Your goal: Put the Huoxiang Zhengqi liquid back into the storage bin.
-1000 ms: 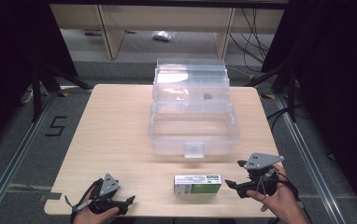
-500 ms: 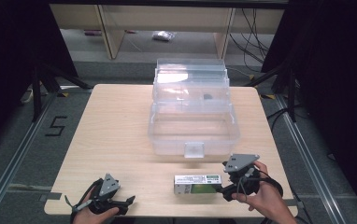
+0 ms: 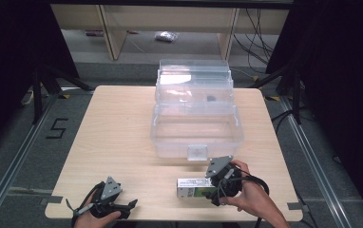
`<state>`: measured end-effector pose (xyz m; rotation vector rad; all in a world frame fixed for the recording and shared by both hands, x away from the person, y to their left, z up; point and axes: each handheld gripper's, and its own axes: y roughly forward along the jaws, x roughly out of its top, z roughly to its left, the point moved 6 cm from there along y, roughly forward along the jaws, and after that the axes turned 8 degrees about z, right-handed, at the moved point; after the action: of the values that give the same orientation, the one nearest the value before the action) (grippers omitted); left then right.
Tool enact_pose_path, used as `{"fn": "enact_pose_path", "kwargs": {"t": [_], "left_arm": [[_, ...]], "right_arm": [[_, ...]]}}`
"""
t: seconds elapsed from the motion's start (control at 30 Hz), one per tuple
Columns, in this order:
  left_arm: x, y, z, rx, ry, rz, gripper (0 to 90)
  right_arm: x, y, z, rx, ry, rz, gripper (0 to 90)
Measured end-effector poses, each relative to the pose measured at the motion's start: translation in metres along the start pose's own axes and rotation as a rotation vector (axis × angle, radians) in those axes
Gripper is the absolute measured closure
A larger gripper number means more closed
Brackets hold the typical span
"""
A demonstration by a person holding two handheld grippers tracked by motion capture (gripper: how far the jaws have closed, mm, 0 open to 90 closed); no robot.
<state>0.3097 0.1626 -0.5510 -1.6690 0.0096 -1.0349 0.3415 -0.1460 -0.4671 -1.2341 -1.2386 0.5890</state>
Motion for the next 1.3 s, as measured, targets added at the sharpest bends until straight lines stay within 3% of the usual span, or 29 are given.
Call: {"fn": "enact_pose_path", "kwargs": {"t": [0.13,0.27,0.4,0.43,0.6,0.63,0.67,0.73,0.83,0.9,1.0,1.03,1.1,1.13,1.17,1.2,1.23,1.3], "left_arm": [[0.000,0.000,0.000,0.001,0.001,0.002,16.8],[0.000,0.000,0.000,-0.002,-0.003,0.000,16.7],[0.000,0.000,0.001,0.005,0.007,0.006,16.7],[0.000,-0.001,0.002,0.006,0.010,0.014,16.7],[0.000,0.000,0.001,0.002,0.009,0.008,16.8],[0.000,0.000,0.001,0.003,0.011,0.008,16.8],[0.000,0.000,0.001,0.001,0.009,0.008,16.8],[-0.001,-0.001,0.002,0.001,0.021,0.020,16.8],[0.000,0.000,0.001,0.002,0.010,0.009,16.7],[-0.001,0.000,0.002,0.004,0.011,0.013,16.7],[0.000,0.000,0.002,0.006,0.009,0.009,16.7],[0.000,-0.001,0.002,0.007,0.010,0.008,16.7],[0.000,0.000,0.002,0.002,0.011,0.006,16.7],[0.000,0.000,0.002,0.005,0.013,0.008,16.7],[0.000,0.000,0.002,0.005,0.013,0.010,16.7],[0.000,-0.001,0.002,0.005,0.013,0.009,16.7],[0.000,-0.001,0.002,0.003,0.011,0.008,16.7],[0.000,0.000,0.002,0.006,0.013,0.010,16.7]], "right_arm": [[0.002,0.006,0.002,0.017,-0.006,0.036,20.3],[0.007,0.013,0.002,0.036,-0.044,0.058,22.0],[0.010,0.018,0.005,0.050,-0.039,0.091,24.6],[0.011,0.020,0.004,0.055,-0.066,0.089,25.3],[0.012,0.026,0.005,0.082,-0.087,0.128,30.8],[0.011,0.026,0.007,0.094,-0.064,0.142,31.2],[0.012,0.028,0.005,0.081,-0.093,0.134,32.3],[0.012,0.028,0.006,0.083,-0.087,0.147,35.0],[0.015,0.031,0.004,0.091,-0.127,0.158,37.4],[0.014,0.031,0.007,0.101,-0.101,0.180,40.2],[0.015,0.033,0.005,0.094,-0.142,0.201,44.2],[0.013,0.033,0.003,0.067,-0.133,0.237,45.4],[0.013,0.033,0.004,0.064,-0.113,0.256,46.4],[0.014,0.034,0.002,0.070,-0.149,0.255,47.7],[0.013,0.035,0.003,0.075,-0.133,0.266,48.4],[0.015,0.037,0.002,0.077,-0.168,0.260,49.5],[0.014,0.038,0.003,0.089,-0.147,0.266,50.7],[0.014,0.039,0.003,0.087,-0.163,0.293,52.5]]}}
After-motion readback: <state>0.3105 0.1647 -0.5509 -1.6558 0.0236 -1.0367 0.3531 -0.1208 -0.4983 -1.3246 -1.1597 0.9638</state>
